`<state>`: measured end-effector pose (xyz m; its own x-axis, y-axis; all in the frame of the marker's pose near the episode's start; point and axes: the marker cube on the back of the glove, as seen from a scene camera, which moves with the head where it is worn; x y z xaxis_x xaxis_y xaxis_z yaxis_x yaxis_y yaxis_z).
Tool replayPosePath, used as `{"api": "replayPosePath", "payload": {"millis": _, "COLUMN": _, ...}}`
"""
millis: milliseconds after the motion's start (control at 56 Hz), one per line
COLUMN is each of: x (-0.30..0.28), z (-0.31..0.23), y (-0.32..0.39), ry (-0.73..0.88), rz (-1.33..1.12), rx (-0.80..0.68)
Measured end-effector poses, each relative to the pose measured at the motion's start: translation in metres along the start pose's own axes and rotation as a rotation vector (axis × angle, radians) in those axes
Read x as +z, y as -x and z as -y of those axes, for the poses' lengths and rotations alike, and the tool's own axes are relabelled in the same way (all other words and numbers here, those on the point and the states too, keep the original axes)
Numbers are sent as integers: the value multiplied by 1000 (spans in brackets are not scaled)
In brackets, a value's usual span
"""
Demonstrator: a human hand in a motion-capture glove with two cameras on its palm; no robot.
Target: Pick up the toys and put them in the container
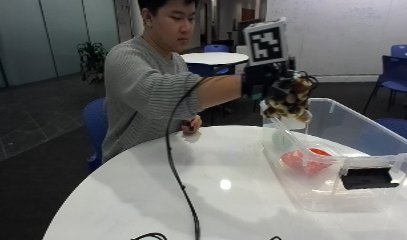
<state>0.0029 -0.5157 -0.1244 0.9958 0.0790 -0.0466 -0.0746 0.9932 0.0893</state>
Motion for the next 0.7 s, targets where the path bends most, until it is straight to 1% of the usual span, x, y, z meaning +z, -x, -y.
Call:
{"api": "replayPosePath", "payload": {"millis": 107, "x": 45, "z": 49, "y": 67, "ry": 28, "rz": -87, "rx": -28}}
{"api": "replayPosePath", "payload": {"millis": 250, "x": 91, "z": 80, "y": 141, "ry": 93, "rz": -184, "rx": -200}}
{"api": "replayPosePath", "payload": {"millis": 304, "x": 101, "z": 83, "y": 152, "ry": 113, "rz": -194, "rx": -248}}
{"api": "replayPosePath", "payload": {"millis": 411, "x": 119, "z": 86, "y": 163, "ry": 143, "rz": -198, "rx": -293}}
{"api": "replayPosePath", "payload": {"millis": 518, "x": 141, "z": 83, "y": 159, "ry": 187, "rz": -228, "rx": -265}}
{"api": "replayPosePath", "payload": {"millis": 572, "x": 162, "z": 80, "y": 157, "ry": 282, "rz": -304, "rx": -200}}
{"api": "replayPosePath", "payload": {"millis": 625, "x": 181, "z": 74, "y": 148, "ry": 449, "rz": -388, "rx": -156}}
{"api": "replayPosePath", "payload": {"millis": 661, "x": 190, "z": 69, "y": 146, "ry": 552, "rz": -385, "rx": -133}}
{"api": "replayPosePath", "payload": {"millis": 697, "x": 198, "z": 66, "y": 147, "ry": 612, "rz": -353, "rx": -104}}
